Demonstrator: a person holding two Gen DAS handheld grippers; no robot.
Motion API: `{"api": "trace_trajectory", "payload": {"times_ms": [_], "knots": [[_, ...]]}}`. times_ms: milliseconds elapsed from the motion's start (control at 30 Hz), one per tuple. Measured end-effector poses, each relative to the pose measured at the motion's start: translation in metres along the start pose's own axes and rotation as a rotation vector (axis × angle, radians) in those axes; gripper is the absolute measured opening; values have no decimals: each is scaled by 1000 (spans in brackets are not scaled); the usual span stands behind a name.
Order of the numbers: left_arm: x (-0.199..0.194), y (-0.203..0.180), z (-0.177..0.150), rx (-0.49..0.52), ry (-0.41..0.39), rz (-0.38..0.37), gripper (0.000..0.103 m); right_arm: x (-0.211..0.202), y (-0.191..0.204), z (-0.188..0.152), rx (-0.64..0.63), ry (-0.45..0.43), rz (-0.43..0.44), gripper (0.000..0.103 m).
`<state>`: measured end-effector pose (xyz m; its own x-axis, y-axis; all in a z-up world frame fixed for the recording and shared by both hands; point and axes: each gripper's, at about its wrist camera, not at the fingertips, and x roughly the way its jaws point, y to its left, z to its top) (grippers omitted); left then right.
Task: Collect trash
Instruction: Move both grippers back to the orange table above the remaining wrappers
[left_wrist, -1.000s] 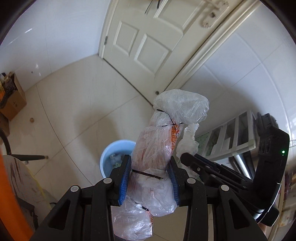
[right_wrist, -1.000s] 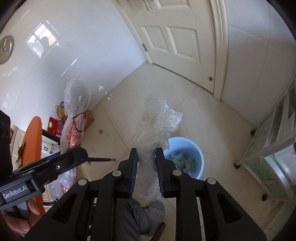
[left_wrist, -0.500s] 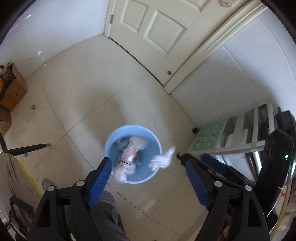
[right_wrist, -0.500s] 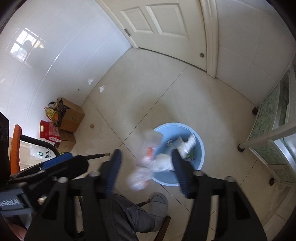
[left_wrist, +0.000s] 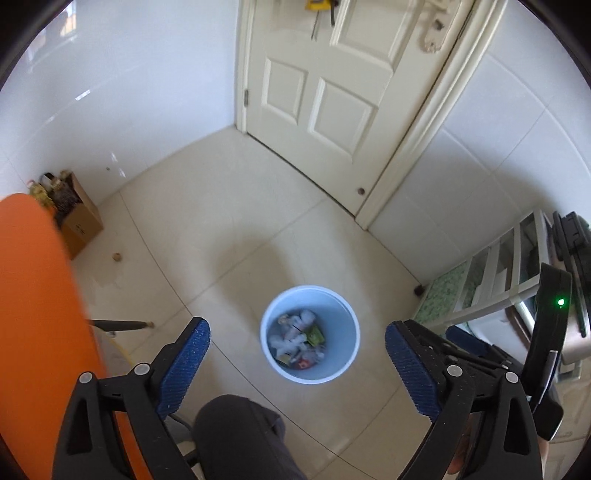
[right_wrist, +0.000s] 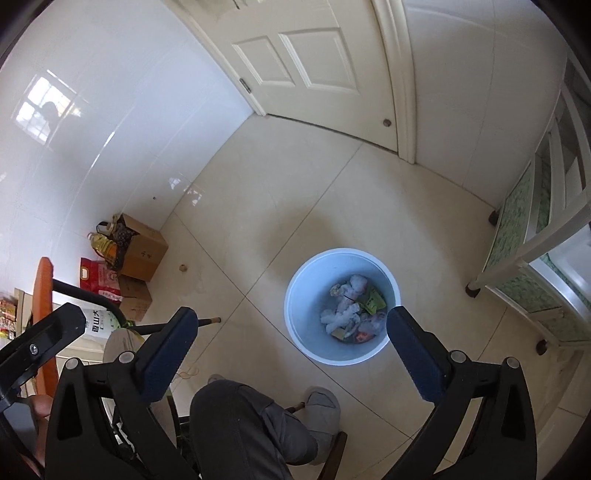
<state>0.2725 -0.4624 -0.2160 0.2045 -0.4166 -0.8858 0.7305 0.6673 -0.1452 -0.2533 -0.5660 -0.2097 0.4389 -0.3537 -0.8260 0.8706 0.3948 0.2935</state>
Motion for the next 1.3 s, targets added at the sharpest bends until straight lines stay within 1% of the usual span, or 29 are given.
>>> {"api": "trace_trajectory", "payload": {"times_ms": [133,333,533,733,833,1067,1200,1300], "knots": [[-49,7,-25,-13,-76,8,93,-27,26,-5,-47,-42,19,103],[-135,26,-70,-30,-214,27,97,-67,74,-11,-124,-110,55,103],[-204,45,-115,-82,-314,62,97,-106,127,-22,-213,-179,96,103],[-273,73,-164,-148,-394,103,97,-141,178,-32,-302,-235,137,103],[-303,88,-190,-189,-428,117,97,-155,202,-40,-349,-261,153,103],[-365,107,-248,-263,-511,176,98,-177,255,-56,-455,-304,213,103],[-400,111,-285,-298,-557,213,99,-185,288,-68,-522,-318,246,103],[-418,108,-307,-329,-587,241,100,-192,307,-78,-570,-330,271,103]]}}
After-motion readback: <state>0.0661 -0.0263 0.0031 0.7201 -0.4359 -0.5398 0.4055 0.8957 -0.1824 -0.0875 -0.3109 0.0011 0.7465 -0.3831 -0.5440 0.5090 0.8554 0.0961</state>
